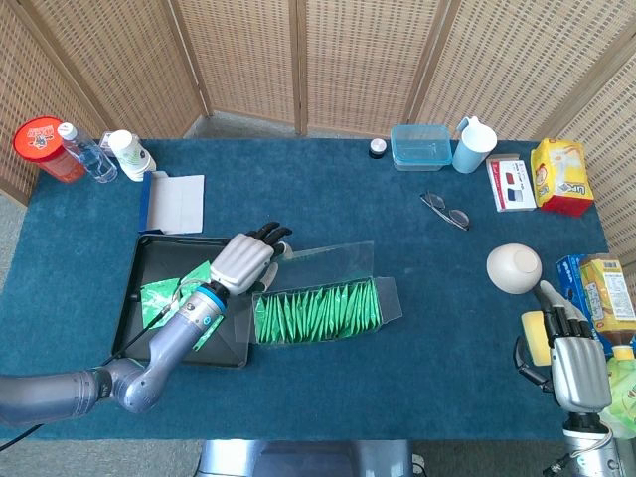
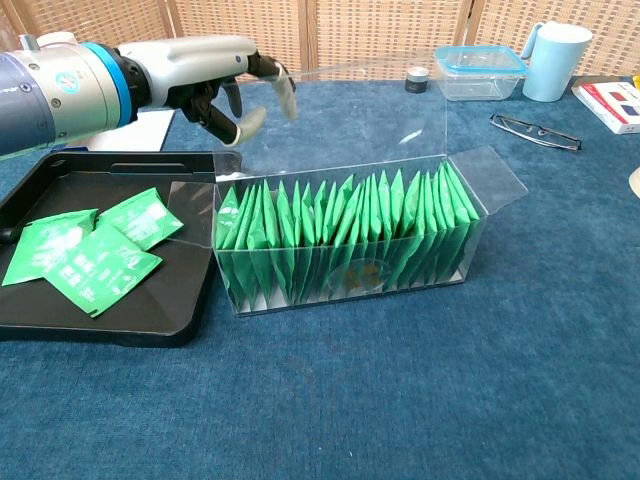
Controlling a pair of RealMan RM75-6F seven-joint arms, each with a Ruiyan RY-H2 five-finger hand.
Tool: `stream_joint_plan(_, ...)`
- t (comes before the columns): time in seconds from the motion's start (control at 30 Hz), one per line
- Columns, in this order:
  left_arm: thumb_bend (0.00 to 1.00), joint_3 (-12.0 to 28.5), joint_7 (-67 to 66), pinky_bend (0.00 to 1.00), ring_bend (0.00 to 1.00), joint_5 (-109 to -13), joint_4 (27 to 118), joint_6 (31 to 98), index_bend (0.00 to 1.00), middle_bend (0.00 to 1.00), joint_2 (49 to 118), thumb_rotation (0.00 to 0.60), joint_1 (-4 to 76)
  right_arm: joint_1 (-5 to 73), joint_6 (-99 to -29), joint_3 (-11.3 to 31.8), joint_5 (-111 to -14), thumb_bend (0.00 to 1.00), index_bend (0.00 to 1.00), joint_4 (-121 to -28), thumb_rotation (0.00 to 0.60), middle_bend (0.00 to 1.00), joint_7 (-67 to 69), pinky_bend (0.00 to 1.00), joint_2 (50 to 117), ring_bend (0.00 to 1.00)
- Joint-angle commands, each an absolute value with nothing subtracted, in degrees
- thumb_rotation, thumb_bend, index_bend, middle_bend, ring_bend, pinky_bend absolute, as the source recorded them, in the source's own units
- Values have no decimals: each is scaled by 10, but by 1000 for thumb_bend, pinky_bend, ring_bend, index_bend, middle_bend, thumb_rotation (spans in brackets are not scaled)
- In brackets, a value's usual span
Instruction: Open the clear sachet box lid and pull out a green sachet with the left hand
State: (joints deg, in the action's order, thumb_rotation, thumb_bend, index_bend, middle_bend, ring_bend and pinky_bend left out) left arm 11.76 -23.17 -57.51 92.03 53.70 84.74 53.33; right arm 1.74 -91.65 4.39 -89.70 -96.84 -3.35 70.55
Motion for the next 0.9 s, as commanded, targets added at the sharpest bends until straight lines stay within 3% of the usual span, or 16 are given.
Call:
stream_joint_plan(0.03, 628, 118, -247, 299, 34, -577, 912, 549, 187, 106, 850, 600, 535, 17, -916, 44, -897, 583, 0, -968, 247, 83, -33, 166, 706, 109)
stream_joint_plan(0.27, 615, 106, -307, 281, 0, -550, 885, 547, 127, 44, 855, 598, 546, 16, -918, 44, -899, 583, 0, -970, 246, 83, -33, 166, 705, 109)
stream_joint_plan(0.4, 614, 108, -308, 275, 0, -546, 887, 556, 125, 39, 851, 555, 543, 15, -919, 43, -899, 583, 0, -970, 245, 83, -33, 166, 703, 109)
stream_joint_plan(0.5, 614, 117, -286, 275, 0, -562, 904, 573, 125, 38, 835, 496, 532, 15, -919, 43, -900, 583, 0, -971, 248, 83, -32, 166, 703, 109)
stream_joint_plan(0.73, 585, 114, -222, 269, 0, -660, 979, 610, 121, 38, 751, 276, 496, 17, -916, 43, -901, 583, 0, -972, 246, 83, -34, 166, 704, 109)
stream_joint_plan(0.9, 473, 100, -163, 263, 0, -724, 1034, 605, 107, 37, 685, 242, 476, 20, -913, 44, -901, 583, 0, -973, 247, 83, -36, 166, 704, 109)
